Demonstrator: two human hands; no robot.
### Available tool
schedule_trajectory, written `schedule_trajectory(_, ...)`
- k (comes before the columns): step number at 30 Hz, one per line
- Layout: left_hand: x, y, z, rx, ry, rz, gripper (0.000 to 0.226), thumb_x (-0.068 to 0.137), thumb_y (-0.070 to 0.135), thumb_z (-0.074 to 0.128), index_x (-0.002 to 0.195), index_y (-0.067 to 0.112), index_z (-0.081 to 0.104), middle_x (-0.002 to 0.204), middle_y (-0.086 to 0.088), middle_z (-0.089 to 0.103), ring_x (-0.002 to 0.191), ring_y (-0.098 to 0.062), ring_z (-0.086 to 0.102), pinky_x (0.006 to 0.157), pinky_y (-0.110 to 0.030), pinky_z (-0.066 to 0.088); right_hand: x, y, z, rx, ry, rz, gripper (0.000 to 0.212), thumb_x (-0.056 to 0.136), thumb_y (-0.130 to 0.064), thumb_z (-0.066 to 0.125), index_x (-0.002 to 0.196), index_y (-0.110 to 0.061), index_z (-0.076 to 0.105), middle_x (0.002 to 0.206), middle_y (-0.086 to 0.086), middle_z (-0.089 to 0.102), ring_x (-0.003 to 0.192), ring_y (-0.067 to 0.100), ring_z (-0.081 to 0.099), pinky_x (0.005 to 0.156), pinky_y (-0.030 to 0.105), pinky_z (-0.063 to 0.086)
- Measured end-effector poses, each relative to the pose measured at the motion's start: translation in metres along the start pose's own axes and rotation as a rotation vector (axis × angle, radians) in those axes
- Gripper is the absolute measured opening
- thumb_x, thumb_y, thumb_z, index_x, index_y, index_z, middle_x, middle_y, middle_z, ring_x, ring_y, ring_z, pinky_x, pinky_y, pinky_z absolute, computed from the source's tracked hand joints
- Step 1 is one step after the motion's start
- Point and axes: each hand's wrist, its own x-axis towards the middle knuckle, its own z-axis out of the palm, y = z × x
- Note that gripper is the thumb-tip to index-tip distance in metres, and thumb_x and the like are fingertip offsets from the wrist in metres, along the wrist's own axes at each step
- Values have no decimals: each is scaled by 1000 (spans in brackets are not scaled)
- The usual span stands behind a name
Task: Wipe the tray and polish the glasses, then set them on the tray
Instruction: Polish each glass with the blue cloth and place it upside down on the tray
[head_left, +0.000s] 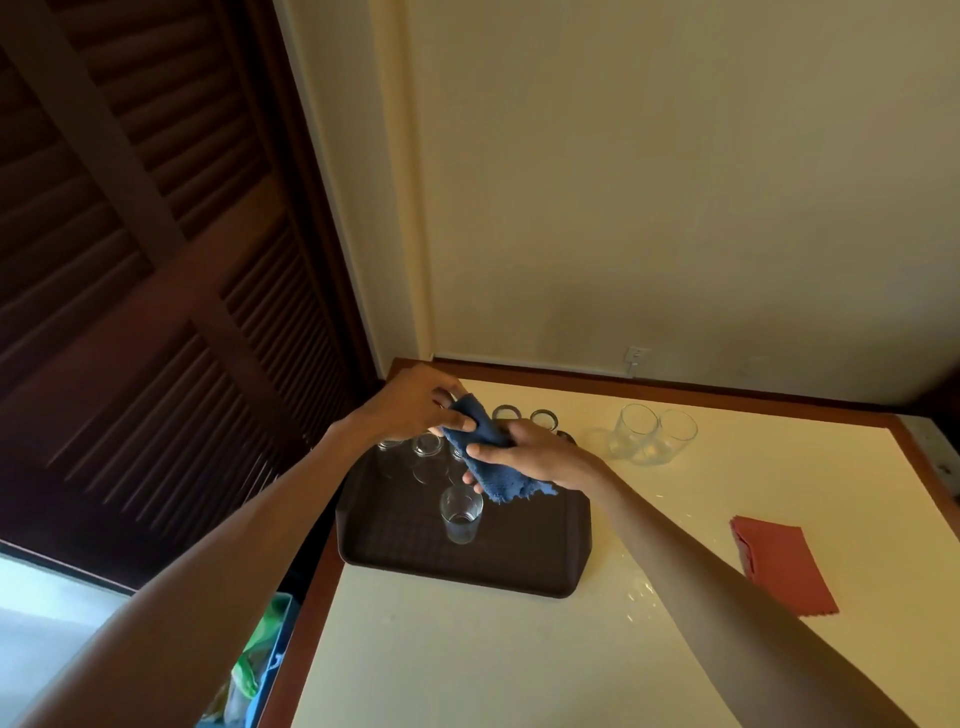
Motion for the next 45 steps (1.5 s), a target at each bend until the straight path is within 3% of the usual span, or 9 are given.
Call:
schedule_trajectory(7,-1,-41,12,-78,30,-91,27,82,27,87,105,25,74,97,8,79,93,-7,75,92,-37,61,8,16,-1,-135,89,56,18,101,-19,58,112,-4,57,93,10,72,72,15,73,69,31,61)
schedule_trajectory(13,-22,-103,52,-157,-199,-245,91,62,45,96,138,33,49,136,5,59,124,-16,60,105,-37,52,9,59,4,-84,66,163,17,104,-27,54,104,-11,58,82,7,66,59,10,62,57,24,51)
schedule_trajectory(17,-33,-134,113,-71,-51,-289,113,58,39,101,151,23,39,141,7,54,129,-13,53,108,-34,47,18,84,22,-49,116,121,38,103,-45,50,95,-10,60,70,5,62,49,12,54,49,24,44)
schedule_trajectory(24,-27,-140,160,-102,194,-257,84,69,23,97,142,21,54,131,1,70,115,-10,64,94,-19,48,34,112,39,-32,85,163,38,101,-49,51,86,-14,58,61,3,55,44,13,45,43,23,37)
schedule_trajectory(29,-23,-133,149,-5,172,-204,79,71,17,96,140,16,59,130,0,70,110,-8,64,80,5,40,33,118,32,-127,104,182,41,100,-50,51,87,-13,61,58,1,61,45,16,52,43,22,41)
schedule_trajectory(33,-19,-119,129,49,81,-131,77,71,26,95,138,25,57,129,5,68,111,-11,66,98,-30,58,25,106,18,-230,87,168,37,100,-48,53,88,-15,64,64,1,69,44,13,60,43,21,45)
schedule_trajectory(35,-17,-105,114,116,22,-97,84,70,33,95,142,29,54,138,9,60,121,-11,59,109,-42,51,20,93,12,-241,74,137,32,100,-45,55,97,-15,66,70,1,73,46,15,63,44,21,47)
schedule_trajectory(39,-9,-62,83,309,-83,-28,88,73,29,93,150,27,49,151,4,45,139,-15,40,121,-41,25,12,60,-2,-228,19,136,23,100,-38,58,102,-16,67,77,-3,75,53,11,68,48,20,50)
schedule_trajectory(45,-10,-4,48,399,-7,84,81,73,29,92,144,30,54,129,8,48,120,-9,44,106,-30,38,-6,19,-26,-204,41,71,30,102,-38,54,106,-13,70,87,3,77,61,20,66,60,29,54)
